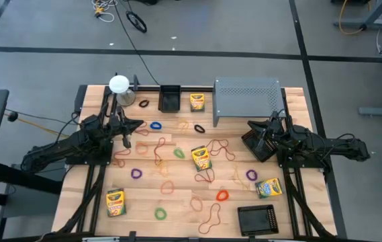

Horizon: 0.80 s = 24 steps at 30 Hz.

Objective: Pick & Place Office Desk Supplies

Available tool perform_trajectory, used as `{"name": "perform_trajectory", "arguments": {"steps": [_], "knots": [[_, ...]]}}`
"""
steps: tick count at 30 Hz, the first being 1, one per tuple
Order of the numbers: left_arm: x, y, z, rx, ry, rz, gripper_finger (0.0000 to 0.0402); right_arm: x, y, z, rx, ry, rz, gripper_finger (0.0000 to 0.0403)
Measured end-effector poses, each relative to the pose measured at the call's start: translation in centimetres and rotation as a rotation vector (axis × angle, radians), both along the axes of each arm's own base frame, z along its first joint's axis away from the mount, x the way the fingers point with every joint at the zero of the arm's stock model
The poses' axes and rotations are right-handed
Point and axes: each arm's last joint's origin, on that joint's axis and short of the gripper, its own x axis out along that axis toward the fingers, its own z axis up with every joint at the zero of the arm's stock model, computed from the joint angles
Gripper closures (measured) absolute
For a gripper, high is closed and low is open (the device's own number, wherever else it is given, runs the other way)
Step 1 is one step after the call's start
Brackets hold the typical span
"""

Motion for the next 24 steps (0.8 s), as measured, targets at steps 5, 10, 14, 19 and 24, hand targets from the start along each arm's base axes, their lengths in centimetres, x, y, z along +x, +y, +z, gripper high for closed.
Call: {"name": "perform_trajectory", "arguments": {"steps": [5, 10, 14, 19, 24], "knots": [[0.00, 0.00, 0.01, 0.000, 0.000, 0.000, 0.0390, 0.00, 0.00, 0.00, 0.000, 0.000, 0.000, 0.0364], [-0.01, 0.00, 0.11, 0.006, -0.011, 0.000, 0.0390, 0.00, 0.00, 0.00, 0.000, 0.001, 0.000, 0.0364], [-0.01, -0.01, 0.13, 0.006, -0.012, 0.000, 0.0390, 0.00, 0.00, 0.00, 0.000, 0.001, 0.000, 0.0364], [-0.01, 0.00, 0.17, 0.008, -0.016, 0.001, 0.0390, 0.00, 0.00, -0.01, 0.000, 0.001, 0.000, 0.0364], [-0.03, 0.00, 0.24, -0.009, -0.028, 0.003, 0.0390, 0.00, 0.00, 0.01, 0.000, 0.000, 0.000, 0.0364]]}}
